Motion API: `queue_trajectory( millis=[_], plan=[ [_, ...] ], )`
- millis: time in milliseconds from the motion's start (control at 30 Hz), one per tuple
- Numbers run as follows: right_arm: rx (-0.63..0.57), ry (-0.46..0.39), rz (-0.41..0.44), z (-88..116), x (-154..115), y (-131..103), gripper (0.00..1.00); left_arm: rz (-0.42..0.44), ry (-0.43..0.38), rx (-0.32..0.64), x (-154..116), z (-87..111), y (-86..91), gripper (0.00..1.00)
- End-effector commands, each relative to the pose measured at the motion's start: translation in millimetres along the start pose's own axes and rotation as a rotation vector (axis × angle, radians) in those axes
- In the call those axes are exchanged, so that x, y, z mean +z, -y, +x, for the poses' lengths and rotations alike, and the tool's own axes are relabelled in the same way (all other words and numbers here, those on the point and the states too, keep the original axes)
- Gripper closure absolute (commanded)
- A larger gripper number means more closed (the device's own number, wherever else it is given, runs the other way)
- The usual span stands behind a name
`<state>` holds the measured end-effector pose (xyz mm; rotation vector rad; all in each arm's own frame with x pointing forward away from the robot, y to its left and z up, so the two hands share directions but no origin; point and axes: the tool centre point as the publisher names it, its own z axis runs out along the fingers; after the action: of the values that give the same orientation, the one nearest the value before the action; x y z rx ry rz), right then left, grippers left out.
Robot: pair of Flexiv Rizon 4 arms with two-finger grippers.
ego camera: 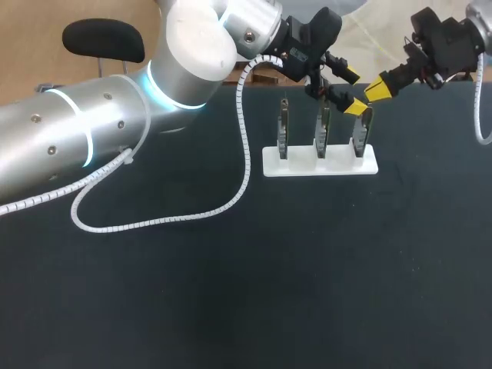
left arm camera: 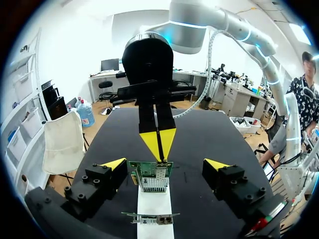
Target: Pick up the optical module with the left hand, and insert it into the network port with the right hand.
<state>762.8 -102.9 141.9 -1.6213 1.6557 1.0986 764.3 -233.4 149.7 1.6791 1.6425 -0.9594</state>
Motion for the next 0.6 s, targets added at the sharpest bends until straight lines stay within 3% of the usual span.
queue_trajectory(
  millis=[33, 600],
  plan=[
    [0.001, -0.002, -0.006, 7.2, 4.1, 3.3, 1.00, 0.003, -0.003, 0.000, 0.3, -0.4, -1.7, 0.00],
    [-0.035, 0.031, 0.017, -11.0, -8.6, 2.8, 1.00, 0.003, -0.003, 0.000, 0.3, -0.4, -1.7, 0.00]
  ],
)
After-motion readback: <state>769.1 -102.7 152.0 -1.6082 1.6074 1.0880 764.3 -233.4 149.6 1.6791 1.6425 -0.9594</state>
